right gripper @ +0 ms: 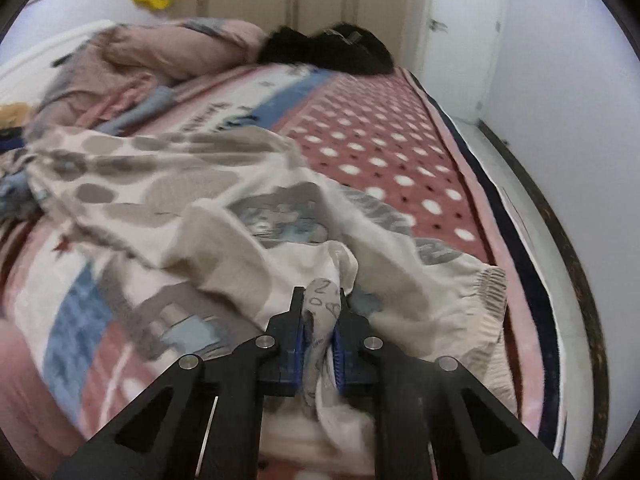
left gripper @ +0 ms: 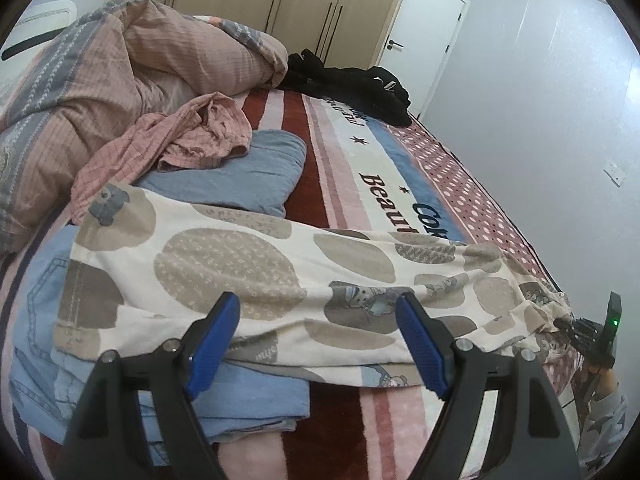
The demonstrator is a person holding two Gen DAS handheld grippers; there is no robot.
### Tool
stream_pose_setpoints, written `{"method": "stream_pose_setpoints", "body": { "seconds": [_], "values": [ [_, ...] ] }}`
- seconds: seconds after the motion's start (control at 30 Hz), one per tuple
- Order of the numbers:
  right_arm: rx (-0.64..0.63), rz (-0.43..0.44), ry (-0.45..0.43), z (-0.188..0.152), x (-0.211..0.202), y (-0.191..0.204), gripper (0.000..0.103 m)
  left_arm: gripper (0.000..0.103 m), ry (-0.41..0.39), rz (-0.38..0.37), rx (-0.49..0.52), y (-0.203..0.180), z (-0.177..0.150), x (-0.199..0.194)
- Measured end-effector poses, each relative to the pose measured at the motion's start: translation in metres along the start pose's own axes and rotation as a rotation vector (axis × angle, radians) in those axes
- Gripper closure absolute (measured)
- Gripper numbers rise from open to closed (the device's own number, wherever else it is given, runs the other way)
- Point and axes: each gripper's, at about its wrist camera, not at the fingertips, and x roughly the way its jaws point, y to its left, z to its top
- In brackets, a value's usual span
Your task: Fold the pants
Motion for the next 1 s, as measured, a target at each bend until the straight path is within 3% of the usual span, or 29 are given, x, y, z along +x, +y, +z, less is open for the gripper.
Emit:
{"method": "stream_pose_setpoints", "body": {
  "seconds": [0.2,0.37,0.43,0.5,0.67,0.87,0.93,1.0],
  "values": [
    [-0.034,0.045,0.022,-0.028,-0.026,0.005,0.099,0.026,-0.016,-0.033,0.036,-0.018,-0.007,0.004],
    [0.018,0.021,0.062,-0.042,-0.032,-0.011,0.098,0.026,-0.007,-0.05,0.057,-0.031,-0.01,0.008],
    [0.045,0.019,0.015,-0.032,-0.041,-0.011,0.088,0.026,-0.008,-0.06,0.054,-0.032,-0.01,0.008],
    [0.017,0.036,-0.047,-0.013,-0.049,-0.001,0.068,0.026,-0.009,-0.069,0.052,-0.032,-0.01,0.007],
    [-0.115,0.08,-0.028,0.035,-0.016,0.034,0.055,0.026,-0.012,-0.072,0.058,-0.032,-0.012,0.007],
    [-0.188,0.193,0.105,0.064,0.061,0.057,0.047,0.026,-0.014,-0.077,0.07,-0.031,-0.014,0.008],
    [-0.192,0.197,0.131,0.065,0.075,0.057,0.049,0.026,-0.01,-0.079,0.069,-0.03,-0.015,0.008],
    [-0.178,0.246,0.148,0.063,0.077,0.056,0.088,0.026,-0.006,-0.084,0.069,-0.029,-0.017,0.009]
  ]
}}
